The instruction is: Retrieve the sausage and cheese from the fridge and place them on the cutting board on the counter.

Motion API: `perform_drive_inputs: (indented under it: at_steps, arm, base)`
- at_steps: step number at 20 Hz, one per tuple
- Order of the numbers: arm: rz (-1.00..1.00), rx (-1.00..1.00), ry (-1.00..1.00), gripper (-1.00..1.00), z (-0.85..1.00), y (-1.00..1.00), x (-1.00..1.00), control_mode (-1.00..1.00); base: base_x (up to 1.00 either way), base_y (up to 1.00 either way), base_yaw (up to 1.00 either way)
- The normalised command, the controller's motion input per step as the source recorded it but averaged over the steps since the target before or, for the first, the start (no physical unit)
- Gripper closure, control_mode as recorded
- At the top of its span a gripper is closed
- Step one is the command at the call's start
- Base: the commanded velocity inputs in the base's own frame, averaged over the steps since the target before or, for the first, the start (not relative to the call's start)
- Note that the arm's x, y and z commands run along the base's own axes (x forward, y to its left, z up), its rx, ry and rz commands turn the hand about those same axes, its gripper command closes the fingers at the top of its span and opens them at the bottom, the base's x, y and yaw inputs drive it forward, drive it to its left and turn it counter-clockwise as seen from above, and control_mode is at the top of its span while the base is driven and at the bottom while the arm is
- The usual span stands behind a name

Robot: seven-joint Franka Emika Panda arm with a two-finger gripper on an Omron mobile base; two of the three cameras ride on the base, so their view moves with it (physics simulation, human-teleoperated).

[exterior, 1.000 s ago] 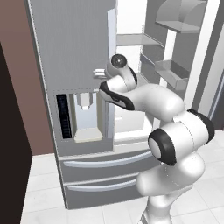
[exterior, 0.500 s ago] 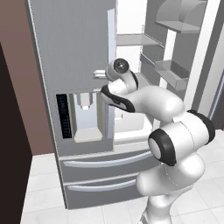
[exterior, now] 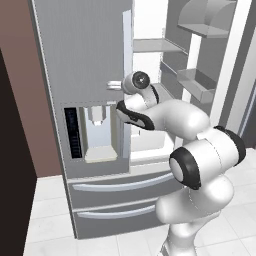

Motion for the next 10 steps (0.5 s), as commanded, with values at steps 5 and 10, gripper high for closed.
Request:
perform_drive_inputs:
  at_steps: [5,10]
  arm:
    - [0.0,0.0,0.08,1.0,0.37,0.0,0.06,-1.0]
    - [0.0,0.0,0.1,1.0,0.46,0.06,-0.03,-1.0]
  base:
    - [0.0,0.0,0.0]
    - [0.0,0.0,0.0]
